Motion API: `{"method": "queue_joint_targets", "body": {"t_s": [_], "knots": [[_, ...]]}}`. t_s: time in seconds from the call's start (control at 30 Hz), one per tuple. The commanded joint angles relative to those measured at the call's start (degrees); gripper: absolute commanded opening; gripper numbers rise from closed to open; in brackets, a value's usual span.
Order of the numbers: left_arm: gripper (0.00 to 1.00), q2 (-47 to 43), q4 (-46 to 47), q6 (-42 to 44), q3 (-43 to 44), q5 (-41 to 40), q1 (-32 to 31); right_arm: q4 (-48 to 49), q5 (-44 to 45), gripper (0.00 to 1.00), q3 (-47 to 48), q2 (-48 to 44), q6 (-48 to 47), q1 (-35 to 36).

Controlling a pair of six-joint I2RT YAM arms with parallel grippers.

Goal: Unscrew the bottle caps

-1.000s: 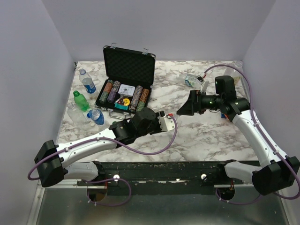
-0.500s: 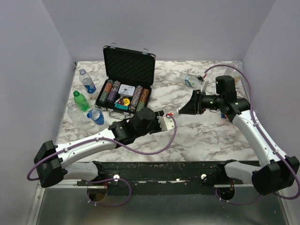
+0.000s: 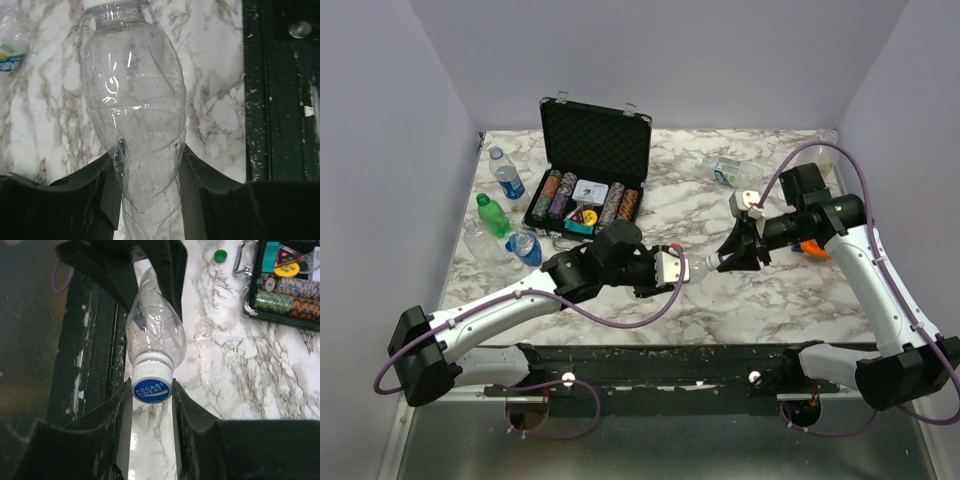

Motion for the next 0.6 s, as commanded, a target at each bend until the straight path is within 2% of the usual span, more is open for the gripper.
{"method": "queue_joint_targets", "body": {"t_s": [0.0,0.13,0.23,0.47,0.57], "knots": [[0.0,3.0,-4.88,1.33,2.68,15.26,-0.26,-11.6,-4.05,0.26,0.6,-0.39,-23.4,1.17],[0.0,3.0,-2.86,0.72,1.98,7.8,-0.18,-10.54,-3.69,0.29,1.3,0.31,-19.18,1.17],[0.0,2.3,-0.75,0.28,1.19,2.61,-0.26,-6.42,-2.72,0.34,0.78,0.4,-12.07,1.17],[0.0,1.68,1.1,0.1,0.4,-3.9,-0.26,1.15,-1.84,0.74,1.04,0.58,4.64,1.17],[0.0,1.59,1.36,0.1,0.31,-4.87,-0.26,1.68,-1.23,0.8,2.44,0.84,8.95,1.0]]}}
